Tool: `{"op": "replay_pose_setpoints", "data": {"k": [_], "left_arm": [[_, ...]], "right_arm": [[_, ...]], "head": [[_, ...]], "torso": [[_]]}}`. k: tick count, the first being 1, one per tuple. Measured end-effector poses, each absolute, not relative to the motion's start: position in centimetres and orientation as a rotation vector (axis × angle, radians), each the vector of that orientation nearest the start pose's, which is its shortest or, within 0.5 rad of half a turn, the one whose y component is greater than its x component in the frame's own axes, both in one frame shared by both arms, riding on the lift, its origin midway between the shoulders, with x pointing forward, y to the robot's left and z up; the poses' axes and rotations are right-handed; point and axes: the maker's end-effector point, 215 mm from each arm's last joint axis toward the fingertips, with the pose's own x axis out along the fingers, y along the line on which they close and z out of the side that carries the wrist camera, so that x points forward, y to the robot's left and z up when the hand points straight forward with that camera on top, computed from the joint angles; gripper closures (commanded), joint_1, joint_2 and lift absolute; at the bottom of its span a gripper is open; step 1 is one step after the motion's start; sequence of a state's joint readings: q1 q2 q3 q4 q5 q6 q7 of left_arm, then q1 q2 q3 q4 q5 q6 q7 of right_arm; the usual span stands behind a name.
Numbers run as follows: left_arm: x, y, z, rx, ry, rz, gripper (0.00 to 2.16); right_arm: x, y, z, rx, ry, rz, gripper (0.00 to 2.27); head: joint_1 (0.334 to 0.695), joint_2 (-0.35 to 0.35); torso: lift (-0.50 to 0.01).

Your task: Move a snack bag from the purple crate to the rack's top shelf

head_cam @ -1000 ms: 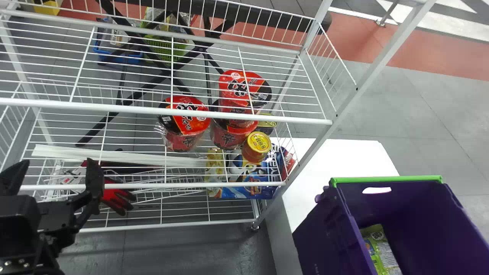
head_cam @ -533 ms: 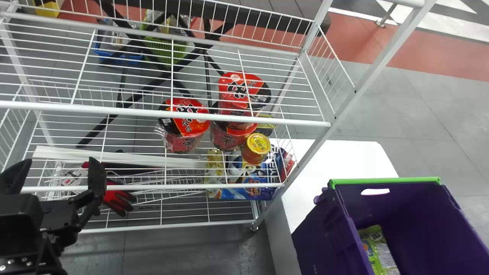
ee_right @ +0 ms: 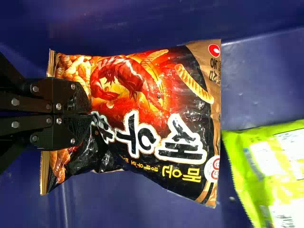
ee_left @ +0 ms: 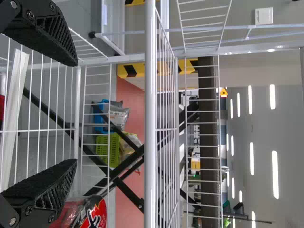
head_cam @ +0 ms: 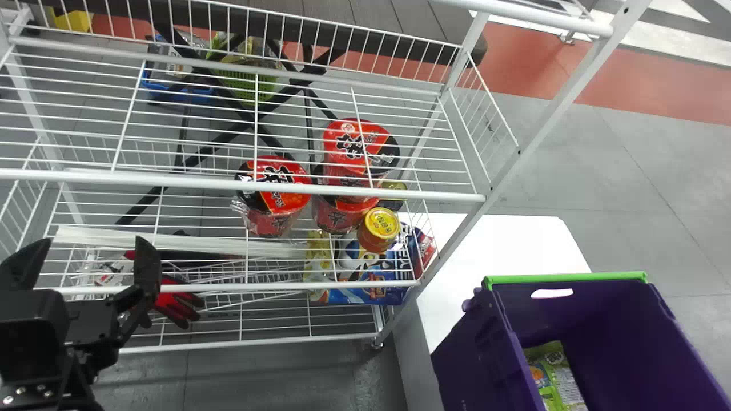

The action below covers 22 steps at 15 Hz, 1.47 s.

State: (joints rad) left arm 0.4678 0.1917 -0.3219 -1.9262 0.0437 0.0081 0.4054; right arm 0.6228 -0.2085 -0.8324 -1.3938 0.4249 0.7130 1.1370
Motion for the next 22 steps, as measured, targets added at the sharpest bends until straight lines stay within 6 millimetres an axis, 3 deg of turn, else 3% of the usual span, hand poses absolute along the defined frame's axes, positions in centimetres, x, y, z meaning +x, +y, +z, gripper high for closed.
{"op": "replay_pose_setpoints", "data": {"k": [22], "left_arm": [[41.1,15.0,-40.0,0.048,0.155,0.027,0.09]], "right_arm": [[-0.4,-56.1,-62.5,0.254,1.407,-0.035,2.24]], "head": [[0.695,-0.35]], "torso": [[-0.317]]}}
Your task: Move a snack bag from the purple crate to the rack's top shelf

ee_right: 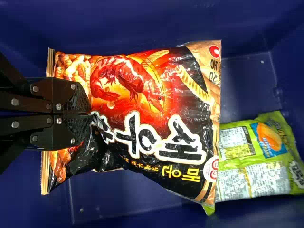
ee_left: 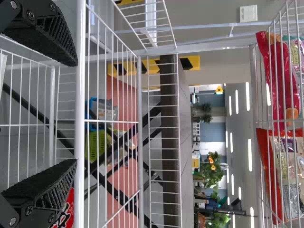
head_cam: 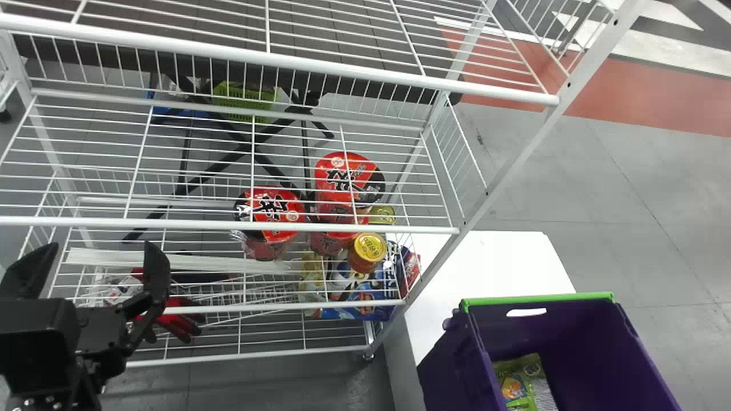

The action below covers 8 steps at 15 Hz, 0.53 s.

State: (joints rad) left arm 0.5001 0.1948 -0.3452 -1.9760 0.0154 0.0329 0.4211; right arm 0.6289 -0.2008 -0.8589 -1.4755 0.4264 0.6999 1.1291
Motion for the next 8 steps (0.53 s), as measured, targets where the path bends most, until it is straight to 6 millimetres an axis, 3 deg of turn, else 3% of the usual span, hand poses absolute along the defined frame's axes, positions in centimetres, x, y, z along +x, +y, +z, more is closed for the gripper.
{"op": "replay_pose_setpoints", "data": {"k": [8], "left_arm": [[41.15,15.11,-39.84,0.052,0.156,0.033,0.09]], "right_arm": [[-0.08,-56.51,-61.99,0.246,1.401,-0.045,2.24]], "head": [[0.695,-0.35]], "torso": [[-0.285]]}}
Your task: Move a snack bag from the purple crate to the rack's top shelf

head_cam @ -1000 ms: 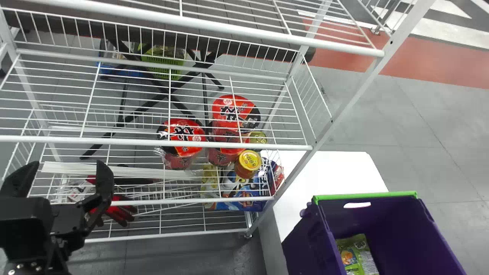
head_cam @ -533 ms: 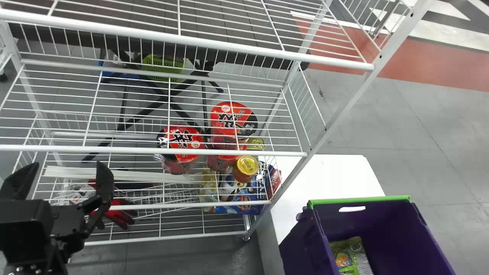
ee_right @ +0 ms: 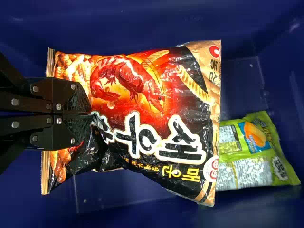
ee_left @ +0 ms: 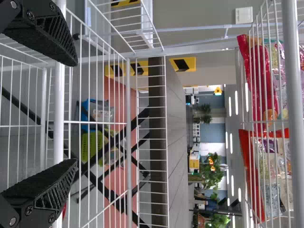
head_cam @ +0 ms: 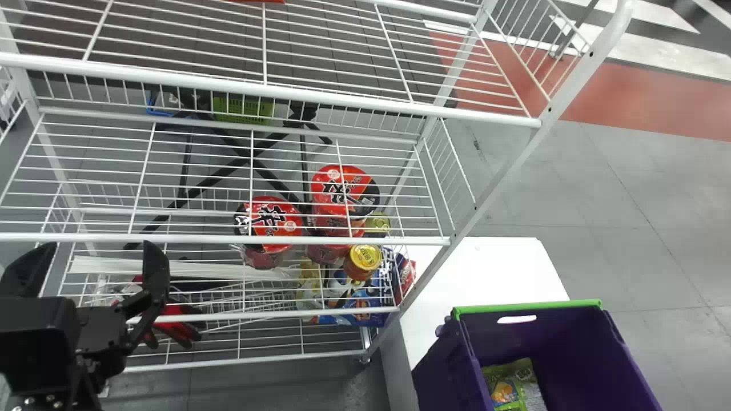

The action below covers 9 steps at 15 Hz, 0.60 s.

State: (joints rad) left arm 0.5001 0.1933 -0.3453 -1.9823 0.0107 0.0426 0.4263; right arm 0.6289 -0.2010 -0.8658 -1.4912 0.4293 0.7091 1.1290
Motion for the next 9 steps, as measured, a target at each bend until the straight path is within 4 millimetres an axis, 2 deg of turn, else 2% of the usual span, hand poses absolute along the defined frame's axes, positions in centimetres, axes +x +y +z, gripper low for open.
{"op": "replay_pose_setpoints", "data": {"k": [9], "left_arm": [[40.96,14.92,-39.96,0.059,0.165,0.033,0.09]], "right_arm": [[0.25,-57.32,-61.34,0.241,1.393,-0.063,2.24]], "head": [[0.695,-0.35]], "torso": [[-0.249]]}}
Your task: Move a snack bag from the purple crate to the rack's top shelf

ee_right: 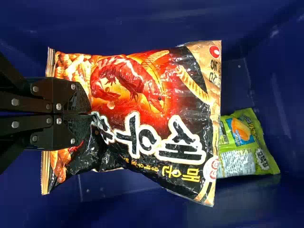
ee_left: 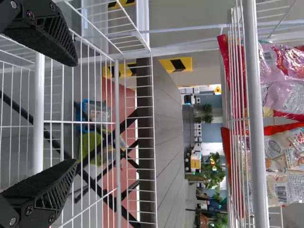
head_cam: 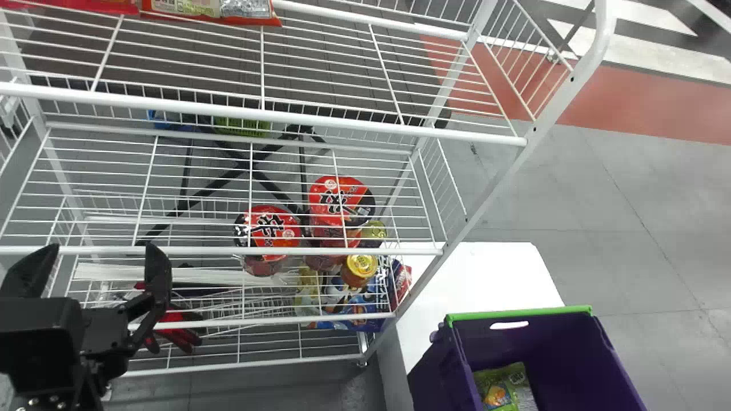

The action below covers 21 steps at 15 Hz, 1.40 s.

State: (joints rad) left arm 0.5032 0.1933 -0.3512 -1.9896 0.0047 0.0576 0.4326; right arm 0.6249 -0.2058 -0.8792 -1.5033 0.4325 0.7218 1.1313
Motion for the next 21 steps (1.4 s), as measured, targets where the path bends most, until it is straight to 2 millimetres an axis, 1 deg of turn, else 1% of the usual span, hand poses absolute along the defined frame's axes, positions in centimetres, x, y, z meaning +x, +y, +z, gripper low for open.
{"op": "replay_pose_setpoints", "data": {"k": [8,21], "left_arm": [[40.88,14.53,-39.88,0.058,0.163,0.026,0.09],[40.98,14.4,-39.76,0.059,0.161,0.025,0.09]], "right_arm": [[-0.02,-57.71,-60.92,0.246,1.4,-0.077,2.24],[0.37,-57.94,-60.91,0.235,1.397,-0.071,2.24]], "head": [[0.695,-0.35],[0.695,-0.35]], "torso": [[-0.217],[-0.165]]}}
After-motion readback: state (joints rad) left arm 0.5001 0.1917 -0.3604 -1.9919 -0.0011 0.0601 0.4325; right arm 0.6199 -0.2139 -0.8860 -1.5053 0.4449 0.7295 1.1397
